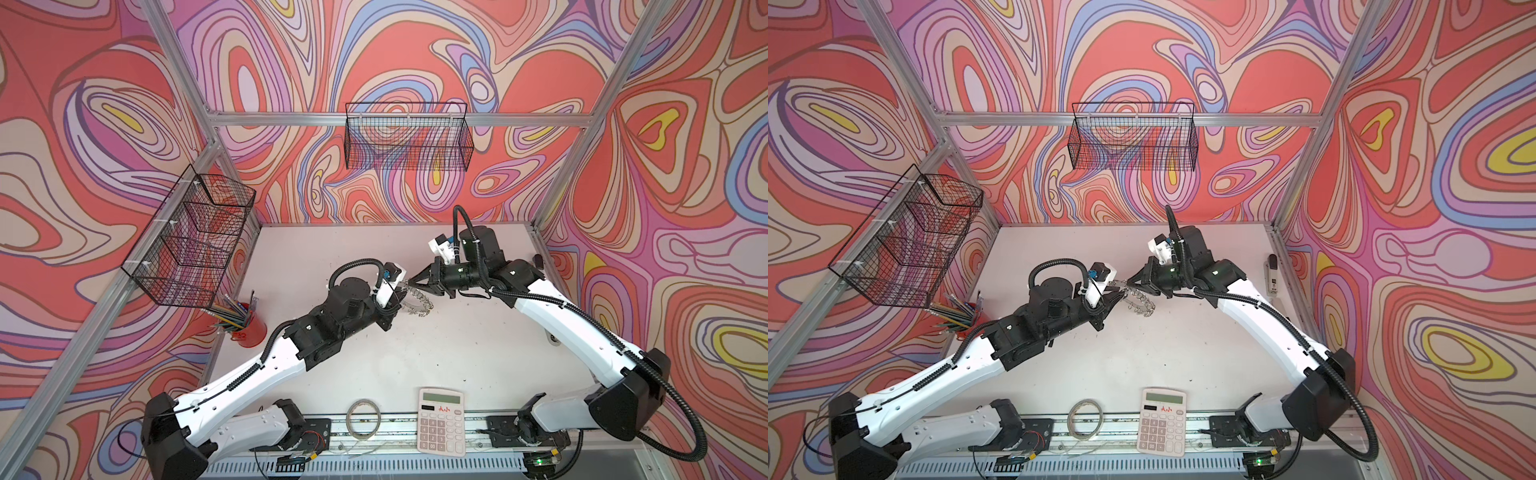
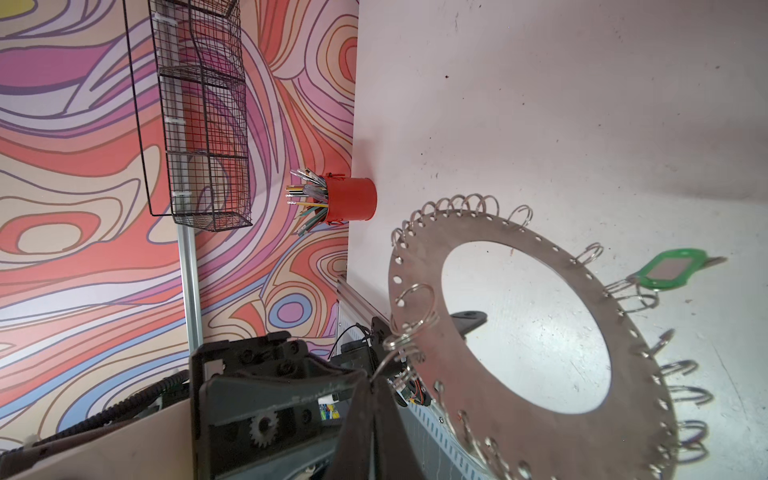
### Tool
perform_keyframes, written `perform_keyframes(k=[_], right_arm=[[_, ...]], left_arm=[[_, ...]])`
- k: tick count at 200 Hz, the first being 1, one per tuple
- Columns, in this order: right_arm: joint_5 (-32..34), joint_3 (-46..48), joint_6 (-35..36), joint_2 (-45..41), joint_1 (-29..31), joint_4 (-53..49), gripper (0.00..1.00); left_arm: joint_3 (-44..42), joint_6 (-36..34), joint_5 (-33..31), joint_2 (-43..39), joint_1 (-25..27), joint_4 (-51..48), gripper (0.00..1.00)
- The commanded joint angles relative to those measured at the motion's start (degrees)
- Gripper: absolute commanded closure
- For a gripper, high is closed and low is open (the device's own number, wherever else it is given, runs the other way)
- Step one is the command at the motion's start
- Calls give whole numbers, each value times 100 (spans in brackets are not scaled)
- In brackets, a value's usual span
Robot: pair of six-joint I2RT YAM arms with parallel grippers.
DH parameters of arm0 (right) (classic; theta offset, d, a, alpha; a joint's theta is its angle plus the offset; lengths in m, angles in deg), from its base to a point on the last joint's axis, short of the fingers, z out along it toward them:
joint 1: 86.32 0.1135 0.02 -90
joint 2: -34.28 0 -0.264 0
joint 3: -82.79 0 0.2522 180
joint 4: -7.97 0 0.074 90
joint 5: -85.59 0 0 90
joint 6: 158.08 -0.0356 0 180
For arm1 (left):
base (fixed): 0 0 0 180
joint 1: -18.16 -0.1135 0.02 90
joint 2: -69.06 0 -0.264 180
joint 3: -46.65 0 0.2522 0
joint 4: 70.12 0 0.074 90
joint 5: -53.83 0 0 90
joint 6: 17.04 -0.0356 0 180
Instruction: Put the keys on the keyring
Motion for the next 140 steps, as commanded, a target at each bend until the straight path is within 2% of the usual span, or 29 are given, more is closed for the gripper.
perform_keyframes(k=[1,22,84,140], right_arm=[[-142,-77,-137,-138,-26,276,100],[-155,-27,-158,-156,-28,325,100],[-251,57,-234,-191,-31,462,100],[-322,81,-288,-207,-26,548,100]], left_arm=[[-161,-424,-66,-98,33,638,76],[-336,-484,98,-131,38,942,74],[-303,-614,-222,19,34,1131,75],[-203,-734,-199,202,30,1240,76]])
